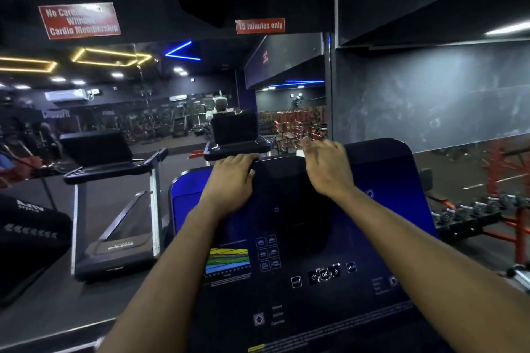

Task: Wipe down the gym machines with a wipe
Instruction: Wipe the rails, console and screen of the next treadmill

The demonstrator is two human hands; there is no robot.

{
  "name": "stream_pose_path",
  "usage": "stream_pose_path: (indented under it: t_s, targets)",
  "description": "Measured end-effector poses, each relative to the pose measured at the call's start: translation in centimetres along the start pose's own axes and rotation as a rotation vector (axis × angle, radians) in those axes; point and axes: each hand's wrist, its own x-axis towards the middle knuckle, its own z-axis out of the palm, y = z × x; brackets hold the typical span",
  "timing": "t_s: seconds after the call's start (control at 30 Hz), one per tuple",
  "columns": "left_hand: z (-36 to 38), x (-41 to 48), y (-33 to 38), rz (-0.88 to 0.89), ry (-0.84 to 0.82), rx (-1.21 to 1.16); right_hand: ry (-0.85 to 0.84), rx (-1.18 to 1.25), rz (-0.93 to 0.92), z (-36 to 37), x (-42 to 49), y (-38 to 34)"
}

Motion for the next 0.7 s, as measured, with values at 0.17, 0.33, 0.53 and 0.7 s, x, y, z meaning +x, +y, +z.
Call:
stream_pose_path:
  t_s: [0.17,0.33,0.53,0.7]
  targets:
    - [-0.2,0.5,2.0,-0.123,0.109,-0.127,-0.107,0.139,-0.083,1.2,-0.2,-3.1]
    - [-0.1,2.7,6.4,-0.106,0.095,-0.340,-0.138,0.924,0.084,-1.4,1.5,-1.5]
    - [1.6,3.9,6.7,-0.097,0.048,-0.017,0.191,0.438,0.168,-0.4,0.9,2.3]
    - [0.4,0.9,0.8,-0.184,0.125,0.144,0.146,-0.049,0.000,1.5,0.7,4.0]
